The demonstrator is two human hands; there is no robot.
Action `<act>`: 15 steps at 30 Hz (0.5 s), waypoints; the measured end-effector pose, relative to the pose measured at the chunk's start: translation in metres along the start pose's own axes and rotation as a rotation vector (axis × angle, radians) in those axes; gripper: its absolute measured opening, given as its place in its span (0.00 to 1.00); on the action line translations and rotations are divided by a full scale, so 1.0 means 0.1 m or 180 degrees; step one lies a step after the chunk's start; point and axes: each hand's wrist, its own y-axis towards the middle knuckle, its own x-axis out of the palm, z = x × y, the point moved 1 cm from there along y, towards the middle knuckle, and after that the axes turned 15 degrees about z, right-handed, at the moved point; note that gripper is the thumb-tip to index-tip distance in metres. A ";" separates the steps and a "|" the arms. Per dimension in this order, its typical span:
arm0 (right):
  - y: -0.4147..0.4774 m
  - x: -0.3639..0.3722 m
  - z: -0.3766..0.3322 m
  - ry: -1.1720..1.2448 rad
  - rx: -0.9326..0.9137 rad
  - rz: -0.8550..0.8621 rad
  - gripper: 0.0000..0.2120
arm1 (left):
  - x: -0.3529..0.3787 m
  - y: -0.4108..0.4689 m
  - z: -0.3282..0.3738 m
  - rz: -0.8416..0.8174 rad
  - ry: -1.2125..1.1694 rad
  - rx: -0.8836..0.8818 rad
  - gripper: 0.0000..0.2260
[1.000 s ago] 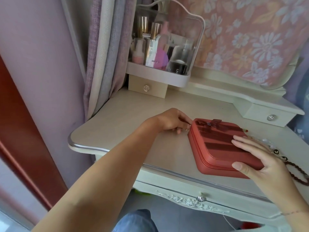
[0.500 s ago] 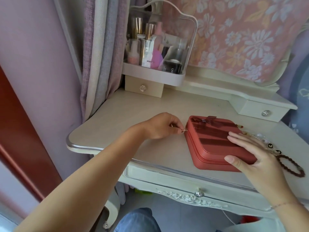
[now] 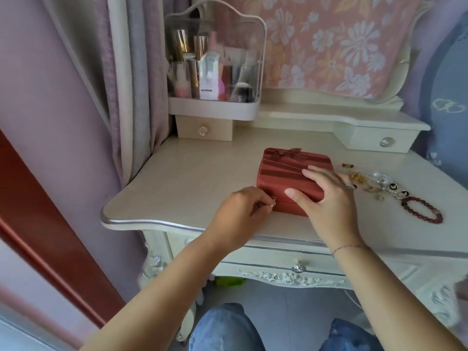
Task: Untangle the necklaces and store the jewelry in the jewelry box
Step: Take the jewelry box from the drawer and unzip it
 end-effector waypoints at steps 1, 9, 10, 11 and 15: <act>0.00 0.01 0.00 0.0023 -0.0002 -0.0024 0.25 | 0.06 -0.01 0.03 0.0027 0.0010 0.0006 0.04; -0.41 -0.22 -0.05 0.0140 0.0421 0.0840 0.27 | 0.13 0.14 0.18 0.0933 0.0081 0.0475 0.18; -0.48 -0.22 -0.06 0.0009 0.0459 0.0843 0.25 | 0.12 0.20 0.17 0.0978 0.0139 0.0557 0.20; -0.53 -0.20 -0.06 -0.0128 0.0480 0.0825 0.23 | 0.14 0.25 0.17 0.0855 0.0121 0.0580 0.22; -0.61 -0.10 -0.11 -0.0498 0.0510 0.0842 0.14 | 0.25 0.32 0.14 0.0068 -0.0572 -0.0103 0.32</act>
